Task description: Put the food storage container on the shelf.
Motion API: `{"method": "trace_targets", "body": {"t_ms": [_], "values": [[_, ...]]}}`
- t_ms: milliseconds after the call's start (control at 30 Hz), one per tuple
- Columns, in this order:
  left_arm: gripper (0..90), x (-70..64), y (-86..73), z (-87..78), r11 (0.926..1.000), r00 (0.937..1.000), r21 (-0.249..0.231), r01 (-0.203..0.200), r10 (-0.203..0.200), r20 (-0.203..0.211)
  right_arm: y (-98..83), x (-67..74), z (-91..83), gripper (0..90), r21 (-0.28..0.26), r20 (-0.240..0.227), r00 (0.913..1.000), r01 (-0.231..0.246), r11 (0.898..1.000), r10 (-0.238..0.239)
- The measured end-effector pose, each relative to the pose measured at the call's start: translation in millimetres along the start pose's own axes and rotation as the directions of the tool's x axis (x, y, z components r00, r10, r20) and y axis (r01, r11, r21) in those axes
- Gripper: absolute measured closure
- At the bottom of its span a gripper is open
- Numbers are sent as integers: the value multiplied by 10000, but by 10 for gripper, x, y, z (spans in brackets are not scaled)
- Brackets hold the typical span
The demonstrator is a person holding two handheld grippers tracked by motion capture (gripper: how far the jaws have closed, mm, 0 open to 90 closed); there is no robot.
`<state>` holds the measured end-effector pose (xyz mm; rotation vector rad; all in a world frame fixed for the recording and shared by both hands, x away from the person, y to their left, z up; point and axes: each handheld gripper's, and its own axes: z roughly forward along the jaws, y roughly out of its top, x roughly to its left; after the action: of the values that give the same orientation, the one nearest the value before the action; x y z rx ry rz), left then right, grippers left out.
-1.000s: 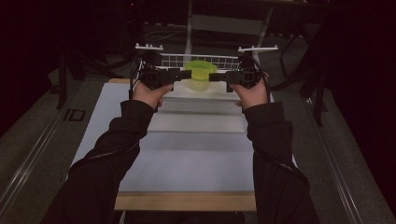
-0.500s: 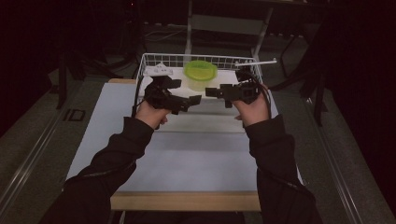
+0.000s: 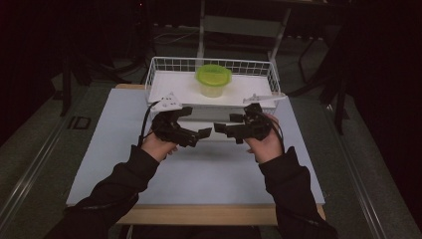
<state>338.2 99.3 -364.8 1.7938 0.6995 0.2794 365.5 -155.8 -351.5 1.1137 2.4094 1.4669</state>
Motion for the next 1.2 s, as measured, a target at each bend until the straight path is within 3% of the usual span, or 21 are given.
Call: {"method": "trace_targets", "body": {"t_ms": [167, 300, 433, 767, 933, 1200], "values": [[17, -3, -188, -25, 9998, 9999, 173, 75, -77, 102, -219, 33, 18, 216, 1, 92, 9990, 443, 9990, -443], [17, -7, -326, -46, 9995, 9999, 309, 27, -32, 159, -413, 29, 6, 215, -387, 10, 9979, 651, 9971, -651], [16, -18, -453, -54, 9986, 9996, 526, -5, -9, 274, -616, 12, 25, 214, -130, 53, 9959, 902, 9958, -902], [16, -58, -775, -46, 9924, 9983, 1151, -441, 393, 438, -1098, -140, 39, 213, 144, 138, 9977, 662, 9977, -664], [16, -56, -921, -76, 9880, 9971, 1382, -689, 639, 404, -1208, -177, 41, 206, 203, 243, 9974, 668, 9976, -673], [16, 13, -1159, -193, 9823, 9953, 1606, -960, 922, 305, -1310, -198, -55, 200, 101, 457, 9919, 1184, 9929, -1187]]}}
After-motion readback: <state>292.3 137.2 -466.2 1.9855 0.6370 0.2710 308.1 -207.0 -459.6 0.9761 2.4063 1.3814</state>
